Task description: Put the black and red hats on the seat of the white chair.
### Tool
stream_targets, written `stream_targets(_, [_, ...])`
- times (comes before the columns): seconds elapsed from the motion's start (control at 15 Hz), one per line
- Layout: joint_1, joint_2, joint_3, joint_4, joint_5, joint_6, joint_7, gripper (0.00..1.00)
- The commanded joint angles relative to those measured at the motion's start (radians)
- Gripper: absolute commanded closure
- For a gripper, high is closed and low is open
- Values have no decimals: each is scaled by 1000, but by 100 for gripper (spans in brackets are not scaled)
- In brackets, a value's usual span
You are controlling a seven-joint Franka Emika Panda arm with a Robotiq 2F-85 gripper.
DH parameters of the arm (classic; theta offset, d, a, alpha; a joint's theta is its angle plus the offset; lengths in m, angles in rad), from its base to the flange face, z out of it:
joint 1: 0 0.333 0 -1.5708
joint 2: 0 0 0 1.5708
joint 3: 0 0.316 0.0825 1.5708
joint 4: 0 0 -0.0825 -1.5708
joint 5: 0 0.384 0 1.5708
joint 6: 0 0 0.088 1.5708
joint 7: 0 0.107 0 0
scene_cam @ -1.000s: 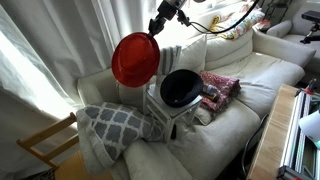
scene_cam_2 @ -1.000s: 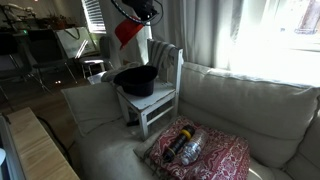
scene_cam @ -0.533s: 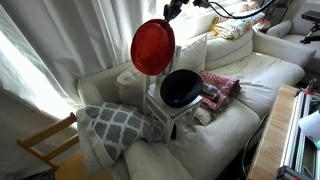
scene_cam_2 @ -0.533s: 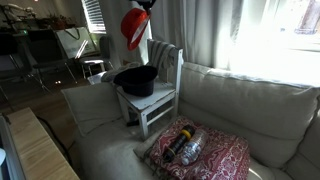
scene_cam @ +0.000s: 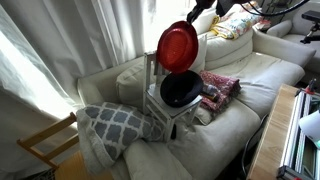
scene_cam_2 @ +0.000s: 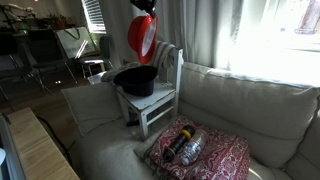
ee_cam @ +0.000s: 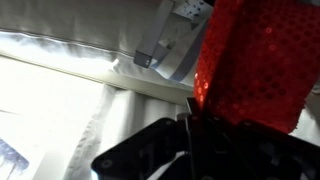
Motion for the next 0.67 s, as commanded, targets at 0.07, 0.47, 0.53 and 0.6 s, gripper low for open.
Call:
stream_targets(0.07, [-47,-42,13,-27,-128,-31,115,98])
stream_targets(0.47, [-65,-78,54,-38,-254,-93,171,99])
stream_targets(0.53, [-64,-85,62,-45,-293,-108,168,99])
stream_targets(0.6, [-68,-90,72,-49,-341,-122,180,99])
